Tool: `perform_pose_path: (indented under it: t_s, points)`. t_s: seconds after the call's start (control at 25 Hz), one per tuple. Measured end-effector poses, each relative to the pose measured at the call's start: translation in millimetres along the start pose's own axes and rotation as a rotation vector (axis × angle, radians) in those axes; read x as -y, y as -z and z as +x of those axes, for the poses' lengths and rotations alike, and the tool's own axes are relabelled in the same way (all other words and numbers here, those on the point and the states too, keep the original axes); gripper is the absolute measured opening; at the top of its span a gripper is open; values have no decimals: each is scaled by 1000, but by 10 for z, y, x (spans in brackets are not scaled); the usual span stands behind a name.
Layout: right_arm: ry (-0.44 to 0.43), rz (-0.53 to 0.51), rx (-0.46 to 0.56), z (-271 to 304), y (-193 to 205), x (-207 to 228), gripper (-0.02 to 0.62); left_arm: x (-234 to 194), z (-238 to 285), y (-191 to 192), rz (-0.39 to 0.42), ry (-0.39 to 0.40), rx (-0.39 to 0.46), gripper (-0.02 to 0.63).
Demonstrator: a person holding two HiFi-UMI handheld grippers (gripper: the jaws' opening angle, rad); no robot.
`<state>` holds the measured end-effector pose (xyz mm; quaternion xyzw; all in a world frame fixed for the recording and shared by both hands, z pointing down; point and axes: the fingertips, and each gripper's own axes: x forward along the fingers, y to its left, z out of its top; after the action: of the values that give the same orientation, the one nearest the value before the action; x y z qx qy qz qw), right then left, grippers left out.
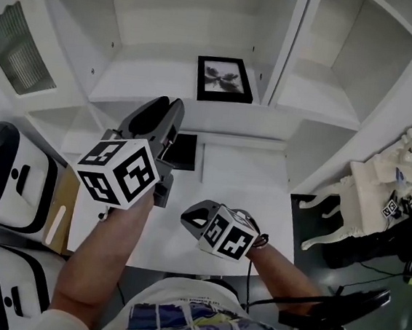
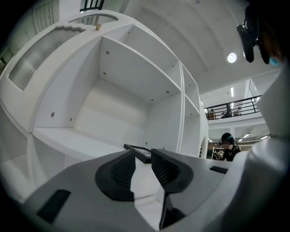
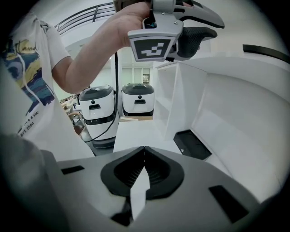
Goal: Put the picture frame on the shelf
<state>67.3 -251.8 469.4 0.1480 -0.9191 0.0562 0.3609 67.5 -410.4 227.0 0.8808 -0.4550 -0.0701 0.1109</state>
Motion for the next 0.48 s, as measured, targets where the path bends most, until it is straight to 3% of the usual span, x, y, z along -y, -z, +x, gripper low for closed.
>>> perform_pose_path:
  t_s: [0.16,0.48]
  points:
    - [13,10,-8,134,-106,-176,25,-132,-326,33,0,14,6,70]
    - [35,43,-19,418,-293,-599,25,-450,-1018,178,-17,29,-11,36]
